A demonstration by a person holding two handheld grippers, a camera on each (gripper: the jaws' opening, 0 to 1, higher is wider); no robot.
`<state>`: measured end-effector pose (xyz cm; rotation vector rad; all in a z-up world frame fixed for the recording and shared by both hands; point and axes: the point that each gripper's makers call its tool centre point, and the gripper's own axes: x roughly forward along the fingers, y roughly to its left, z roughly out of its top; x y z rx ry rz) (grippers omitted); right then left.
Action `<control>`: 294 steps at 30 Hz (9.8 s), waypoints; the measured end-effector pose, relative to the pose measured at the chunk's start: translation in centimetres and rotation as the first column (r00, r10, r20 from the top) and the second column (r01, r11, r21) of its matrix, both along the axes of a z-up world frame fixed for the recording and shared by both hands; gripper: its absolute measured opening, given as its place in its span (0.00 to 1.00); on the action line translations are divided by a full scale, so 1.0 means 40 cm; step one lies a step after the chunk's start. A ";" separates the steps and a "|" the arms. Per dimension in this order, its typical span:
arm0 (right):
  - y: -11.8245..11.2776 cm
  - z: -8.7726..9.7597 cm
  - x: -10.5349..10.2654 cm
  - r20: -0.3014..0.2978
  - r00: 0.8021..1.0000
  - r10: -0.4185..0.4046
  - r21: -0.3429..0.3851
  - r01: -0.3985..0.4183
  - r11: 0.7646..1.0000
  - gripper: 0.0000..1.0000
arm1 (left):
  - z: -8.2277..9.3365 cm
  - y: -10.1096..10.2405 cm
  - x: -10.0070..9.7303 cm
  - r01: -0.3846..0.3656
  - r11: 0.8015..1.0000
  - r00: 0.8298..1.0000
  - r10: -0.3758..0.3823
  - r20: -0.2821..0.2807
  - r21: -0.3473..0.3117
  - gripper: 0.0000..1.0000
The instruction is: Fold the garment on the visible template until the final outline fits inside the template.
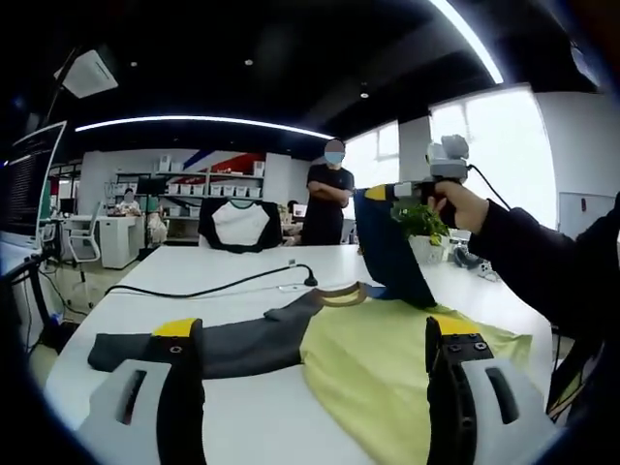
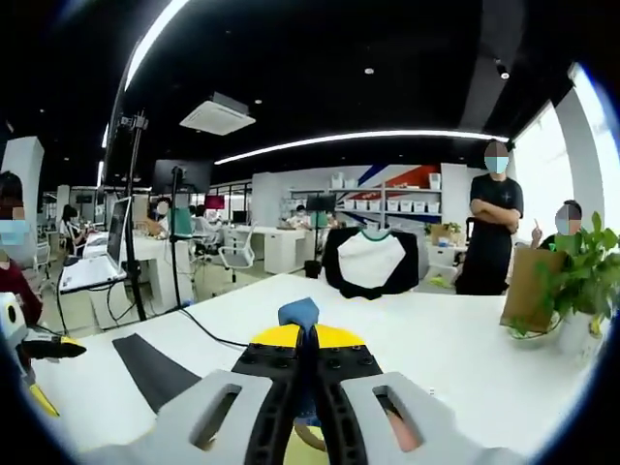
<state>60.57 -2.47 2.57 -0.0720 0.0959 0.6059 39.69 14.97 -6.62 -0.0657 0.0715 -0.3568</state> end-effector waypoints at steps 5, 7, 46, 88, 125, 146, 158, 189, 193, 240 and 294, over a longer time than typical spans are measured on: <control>0.063 -0.080 -0.006 -0.056 0.998 0.032 -0.020 -0.034 0.999 0.00 | -0.006 0.008 -0.008 -0.008 1.000 1.000 0.008 -0.008 0.000 1.00; 0.085 -0.110 -0.009 -0.081 0.996 0.046 -0.025 -0.048 0.999 0.00 | -0.009 0.009 -0.011 -0.011 1.000 1.000 0.011 -0.011 -0.001 1.00; 0.285 -0.509 -0.129 -0.364 0.925 0.111 -0.150 -0.176 0.973 0.00 | -0.036 0.060 -0.061 -0.076 0.997 0.997 0.076 -0.022 -0.032 1.00; 0.338 -0.382 -0.198 -0.247 0.909 0.337 -0.087 -0.367 0.926 0.34 | -0.034 0.048 -0.079 -0.091 0.995 0.996 0.091 -0.026 -0.034 1.00; -0.030 -0.322 -0.081 -0.077 0.983 0.167 -0.269 -0.182 0.946 0.94 | -0.042 -0.065 0.115 0.055 0.996 0.997 -0.051 -0.051 0.076 0.89; -0.231 -0.380 -0.094 -0.088 0.995 0.051 -0.306 -0.075 0.949 0.98 | -0.140 -0.105 0.203 0.143 0.983 0.979 -0.122 -0.166 0.119 0.69; -0.305 -0.469 -0.125 -0.167 0.986 0.001 -0.316 -0.054 0.947 0.96 | -0.209 -0.125 0.226 0.182 0.975 0.962 -0.149 -0.229 0.128 0.47; -0.471 -0.535 -0.155 -0.217 0.966 -0.139 -0.326 0.063 0.943 0.84 | -0.261 -0.105 0.241 0.179 0.982 0.916 -0.191 -0.351 -0.068 0.02; -0.482 -0.537 -0.155 -0.221 0.964 -0.151 -0.316 0.076 0.946 0.84 | -0.261 -0.095 0.242 0.184 0.980 0.914 -0.200 -0.352 -0.077 0.02; -0.520 -0.364 -0.235 -0.055 0.990 -0.127 -0.111 0.120 0.987 0.99 | -0.085 -0.068 0.196 0.141 0.989 0.986 -0.135 -0.098 0.048 0.63; -0.658 -0.279 -0.464 0.063 0.947 -0.315 -0.006 0.316 0.949 0.99 | 0.071 0.243 0.120 -0.214 0.971 0.973 0.202 0.108 0.107 0.89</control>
